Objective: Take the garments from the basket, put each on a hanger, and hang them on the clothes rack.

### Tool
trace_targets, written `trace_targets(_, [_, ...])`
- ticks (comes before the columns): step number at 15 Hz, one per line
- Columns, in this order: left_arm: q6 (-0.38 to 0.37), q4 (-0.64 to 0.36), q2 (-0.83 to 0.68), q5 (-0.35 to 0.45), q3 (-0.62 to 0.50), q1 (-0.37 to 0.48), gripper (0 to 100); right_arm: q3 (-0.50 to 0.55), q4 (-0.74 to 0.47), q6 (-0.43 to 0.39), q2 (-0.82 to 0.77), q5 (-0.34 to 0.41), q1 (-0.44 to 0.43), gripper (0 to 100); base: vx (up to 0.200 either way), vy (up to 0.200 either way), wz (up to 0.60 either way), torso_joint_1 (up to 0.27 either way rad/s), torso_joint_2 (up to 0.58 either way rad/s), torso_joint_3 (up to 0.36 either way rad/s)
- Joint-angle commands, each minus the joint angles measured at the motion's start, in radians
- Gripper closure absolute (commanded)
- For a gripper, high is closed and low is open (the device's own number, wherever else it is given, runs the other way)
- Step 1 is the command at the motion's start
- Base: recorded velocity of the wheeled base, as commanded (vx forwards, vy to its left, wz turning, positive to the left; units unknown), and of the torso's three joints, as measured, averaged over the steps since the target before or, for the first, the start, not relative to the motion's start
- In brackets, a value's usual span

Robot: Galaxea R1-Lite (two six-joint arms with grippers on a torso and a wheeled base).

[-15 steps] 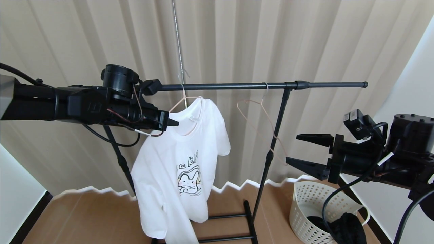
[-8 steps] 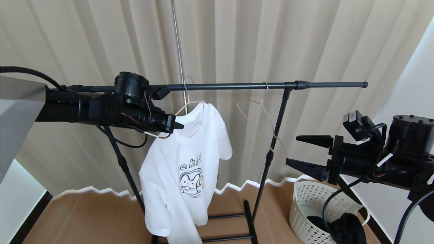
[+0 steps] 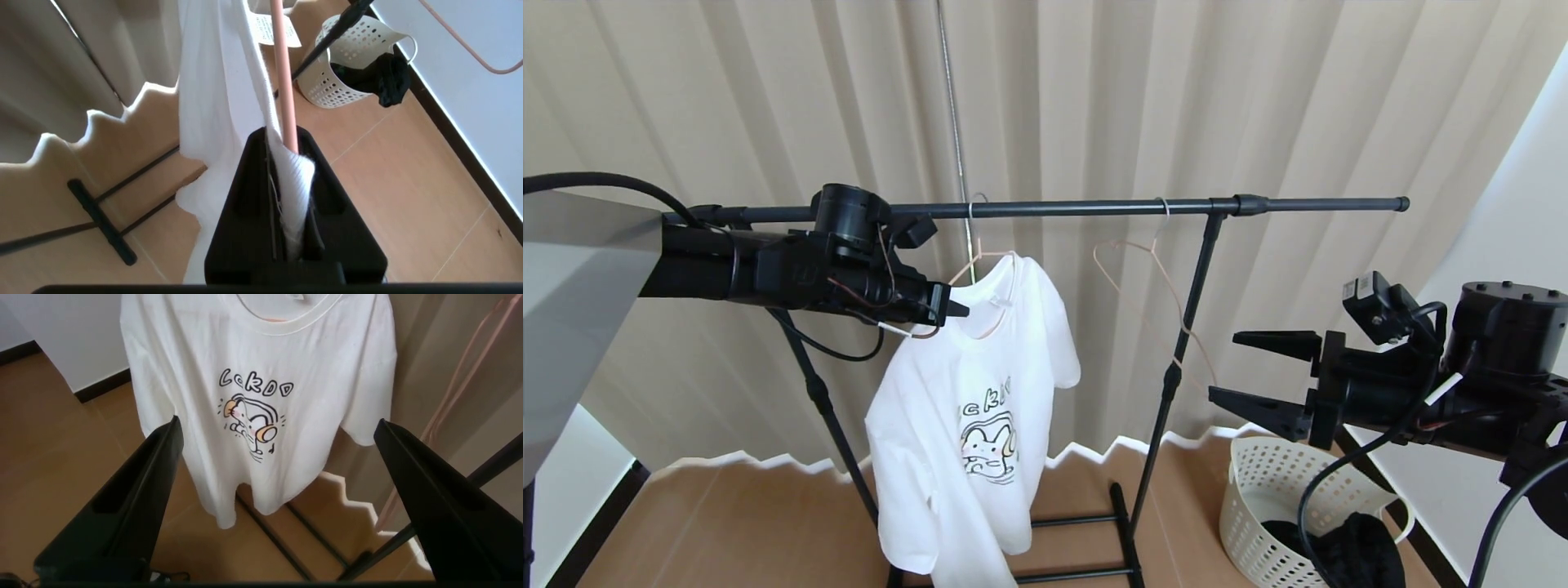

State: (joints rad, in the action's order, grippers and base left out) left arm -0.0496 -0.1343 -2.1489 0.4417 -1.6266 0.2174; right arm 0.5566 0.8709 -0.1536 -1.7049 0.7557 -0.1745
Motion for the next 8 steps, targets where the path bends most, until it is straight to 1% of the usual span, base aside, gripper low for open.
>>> trace_targets(1, [0.000, -0.001, 0.000, 0.000, 0.002, 0.000, 100, 0.000, 0.000, 0.000, -0.002, 0.001, 0.000, 0, 0.000, 0.000, 0.00, 0.000, 0.00, 0.000])
trace_targets(6, [0.007, -0.001, 0.001, -0.001, 0.008, 0.000, 100, -0.001, 0.000, -0.001, -0.001, 0.001, 0.000, 0, 0.000, 0.000, 0.00, 0.000, 0.00, 0.000])
trace_targets(7, [0.005, -0.001, 0.003, -0.008, 0.014, 0.000, 0, -0.001, 0.000, -0.001, -0.001, 0.001, 0.000, 0, 0.000, 0.000, 0.00, 0.000, 0.00, 0.000])
trace_targets(8, [0.007, -0.001, 0.004, -0.006, 0.014, 0.000, 0, -0.001, 0.000, -0.001, -0.001, 0.001, 0.000, 0, 0.000, 0.000, 0.00, 0.000, 0.00, 0.000])
